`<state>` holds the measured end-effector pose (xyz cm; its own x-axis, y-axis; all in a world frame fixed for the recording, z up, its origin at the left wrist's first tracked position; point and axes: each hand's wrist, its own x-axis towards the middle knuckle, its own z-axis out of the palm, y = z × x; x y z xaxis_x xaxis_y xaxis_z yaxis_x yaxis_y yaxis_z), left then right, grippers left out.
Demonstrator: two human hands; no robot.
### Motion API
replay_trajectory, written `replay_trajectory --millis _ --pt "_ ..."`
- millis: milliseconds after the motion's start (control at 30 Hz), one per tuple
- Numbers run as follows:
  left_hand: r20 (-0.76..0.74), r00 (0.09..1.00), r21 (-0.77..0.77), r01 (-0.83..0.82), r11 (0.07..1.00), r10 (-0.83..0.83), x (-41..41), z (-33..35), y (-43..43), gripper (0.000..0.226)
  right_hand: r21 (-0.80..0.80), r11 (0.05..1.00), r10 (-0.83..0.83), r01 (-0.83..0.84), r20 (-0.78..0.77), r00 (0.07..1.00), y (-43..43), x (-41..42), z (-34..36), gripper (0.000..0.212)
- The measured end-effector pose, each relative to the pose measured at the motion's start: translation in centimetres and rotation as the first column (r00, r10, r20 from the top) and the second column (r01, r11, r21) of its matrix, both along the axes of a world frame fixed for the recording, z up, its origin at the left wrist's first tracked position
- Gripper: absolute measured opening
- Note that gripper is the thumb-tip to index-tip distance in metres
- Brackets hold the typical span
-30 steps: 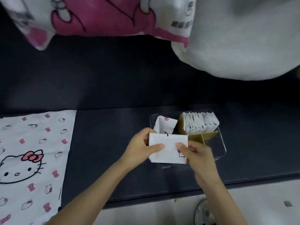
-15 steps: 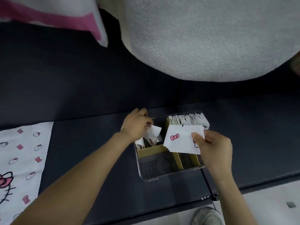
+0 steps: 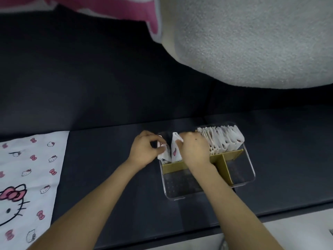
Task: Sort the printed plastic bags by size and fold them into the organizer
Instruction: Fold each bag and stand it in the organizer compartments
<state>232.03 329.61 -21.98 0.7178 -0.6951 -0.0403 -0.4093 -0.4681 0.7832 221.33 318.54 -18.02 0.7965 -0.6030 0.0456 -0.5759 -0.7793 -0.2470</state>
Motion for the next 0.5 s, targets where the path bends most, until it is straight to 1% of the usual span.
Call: replay_trajectory --millis 67,100,167,200,233,300,367,400,433,500 --pt "-0.133 0.988 -0.089 -0.09 0.992 0.078 -0.9 -0.5 0.3 0.026 0.097 0.995 0.005 -0.006 0.011 1.0 0.5 1.3 -1.0 0.027" --pt "-0.192 0.976 -0.132 -0.127 0.983 0.101 -1.3 -0.7 0.4 0.029 0.18 0.984 -0.003 -0.005 0.041 0.999 0.7 1.5 -1.5 0.029" --pt "-0.293 0.947 -0.192 -0.197 0.962 0.135 -1.8 -0.9 0.5 0.037 0.377 0.926 -0.052 0.007 0.11 0.993 1.2 1.7 -2.3 0.033" --pt "-0.33 0.932 -0.195 -0.224 0.955 0.152 -1.9 -0.8 0.6 0.041 0.452 0.892 -0.067 0.002 0.128 0.99 1.4 1.5 -2.6 0.033" --pt "-0.355 0.92 -0.191 -0.243 0.951 0.164 -2.0 -0.9 0.6 0.043 0.489 0.872 -0.058 -0.013 0.13 0.99 1.6 1.3 -2.8 0.03" --pt "-0.389 0.907 -0.196 -0.255 0.947 0.164 -2.0 -1.1 0.7 0.044 0.535 0.843 -0.037 -0.05 0.149 0.988 1.9 0.7 -3.1 0.025" --pt "-0.412 0.899 -0.201 -0.249 0.947 0.149 -2.0 -1.1 0.8 0.044 0.604 0.793 -0.062 -0.074 0.201 0.978 2.2 0.2 -3.2 0.025" --pt "-0.416 0.898 -0.196 -0.244 0.95 0.145 -2.0 -1.2 0.8 0.045 0.612 0.787 -0.065 -0.081 0.214 0.975 2.4 0.0 -3.4 0.026" --pt "-0.415 0.898 -0.187 -0.238 0.953 0.143 -2.0 -1.2 0.7 0.047 0.597 0.797 -0.057 -0.086 0.217 0.974 2.6 -0.1 -3.5 0.027" --pt "-0.401 0.904 -0.166 -0.231 0.959 0.148 -2.0 -1.3 0.4 0.051 0.524 0.849 -0.042 -0.077 0.212 0.976 2.6 -0.3 -3.8 0.027"
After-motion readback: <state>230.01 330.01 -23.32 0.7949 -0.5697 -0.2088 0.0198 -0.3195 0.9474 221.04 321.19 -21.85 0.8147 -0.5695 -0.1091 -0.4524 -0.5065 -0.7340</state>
